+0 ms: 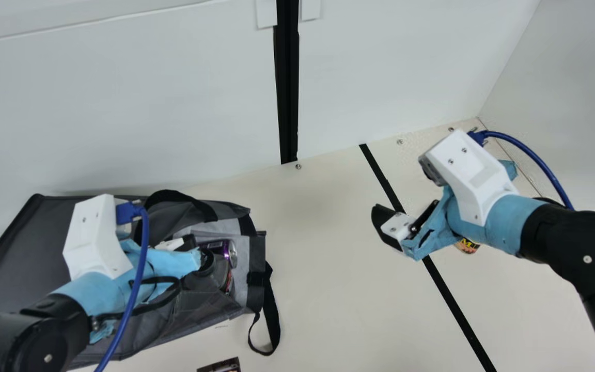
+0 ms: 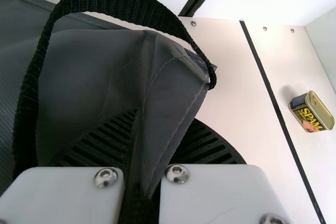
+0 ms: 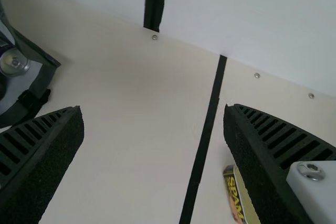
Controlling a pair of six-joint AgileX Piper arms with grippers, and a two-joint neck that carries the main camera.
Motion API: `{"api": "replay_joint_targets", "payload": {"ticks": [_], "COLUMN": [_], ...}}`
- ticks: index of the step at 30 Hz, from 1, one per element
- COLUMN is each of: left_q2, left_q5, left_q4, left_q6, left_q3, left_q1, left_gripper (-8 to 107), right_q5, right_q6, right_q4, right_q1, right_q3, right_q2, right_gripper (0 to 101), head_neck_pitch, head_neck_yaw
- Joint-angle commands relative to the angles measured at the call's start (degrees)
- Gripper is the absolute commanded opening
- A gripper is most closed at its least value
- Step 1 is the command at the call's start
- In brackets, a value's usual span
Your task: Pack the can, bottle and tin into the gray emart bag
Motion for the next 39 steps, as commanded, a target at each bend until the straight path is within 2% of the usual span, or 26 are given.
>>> {"api": "replay_joint_targets", "payload": {"ticks": [1,18,26,39], "left_q2": [0.00,0.00,0.00,0.00], "left_q5": [0.00,0.00,0.00,0.00], "left_q4": [0.00,0.00,0.00,0.00], "left_q6": [0.00,0.00,0.00,0.00], "left_q3": [0.00,0.00,0.00,0.00], "left_q1": [0.00,0.00,0.00,0.00], "left_gripper": [10,10,10,10], "right_q5": [0.50,6.49,9.04,11.25], "right_q6": [3.54,17.40,20.79,24.50], "right_q4": [-2.66,-15.01,-19.17,-25.64], "right_q1": [-0.11,-0.26,-0.65,-2.23], "right_q3": [-0.35,-4.38,-6.26,-8.33], "right_q2": [-0.22,-1.86,-2.20,-2.26], "right_gripper": [91,91,91,91], "head_neck_pitch": [-1.30,-1.30,-1.30,-1.30], "head_neck_yaw": [-0.05,-0.05,-0.05,-0.05]}}
